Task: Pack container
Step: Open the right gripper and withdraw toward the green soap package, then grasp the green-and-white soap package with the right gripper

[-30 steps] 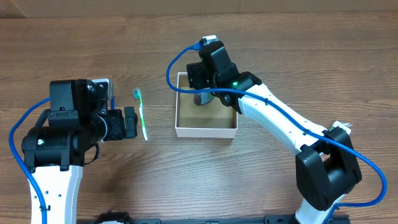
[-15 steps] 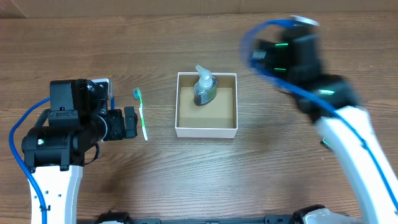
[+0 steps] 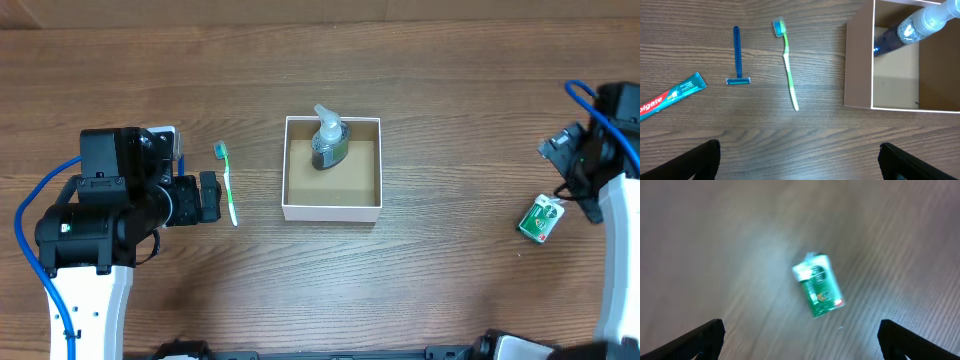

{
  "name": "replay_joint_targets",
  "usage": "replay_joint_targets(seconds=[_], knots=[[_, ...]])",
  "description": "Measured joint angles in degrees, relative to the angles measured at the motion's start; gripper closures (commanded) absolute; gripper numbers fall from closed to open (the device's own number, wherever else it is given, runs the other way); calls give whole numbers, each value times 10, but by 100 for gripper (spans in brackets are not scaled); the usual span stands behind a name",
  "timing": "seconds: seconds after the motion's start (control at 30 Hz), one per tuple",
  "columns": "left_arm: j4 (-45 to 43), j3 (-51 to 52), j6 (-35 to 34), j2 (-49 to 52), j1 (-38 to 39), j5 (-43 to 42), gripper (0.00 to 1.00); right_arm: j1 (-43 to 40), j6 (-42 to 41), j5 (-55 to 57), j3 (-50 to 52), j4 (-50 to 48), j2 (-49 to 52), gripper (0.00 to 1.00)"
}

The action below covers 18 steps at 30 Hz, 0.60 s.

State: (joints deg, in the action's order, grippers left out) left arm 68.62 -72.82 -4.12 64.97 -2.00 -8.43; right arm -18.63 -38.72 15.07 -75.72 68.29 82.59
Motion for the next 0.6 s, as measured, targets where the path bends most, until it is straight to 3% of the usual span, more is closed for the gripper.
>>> replay_joint_targets(seconds=[0.3,0.6], knots=[[0,0,0,0,0,0,0,-58,5,-33,103,-86,142,0],[0,0,0,0,0,0,0,-62,38,-57,113,-183,219,0]])
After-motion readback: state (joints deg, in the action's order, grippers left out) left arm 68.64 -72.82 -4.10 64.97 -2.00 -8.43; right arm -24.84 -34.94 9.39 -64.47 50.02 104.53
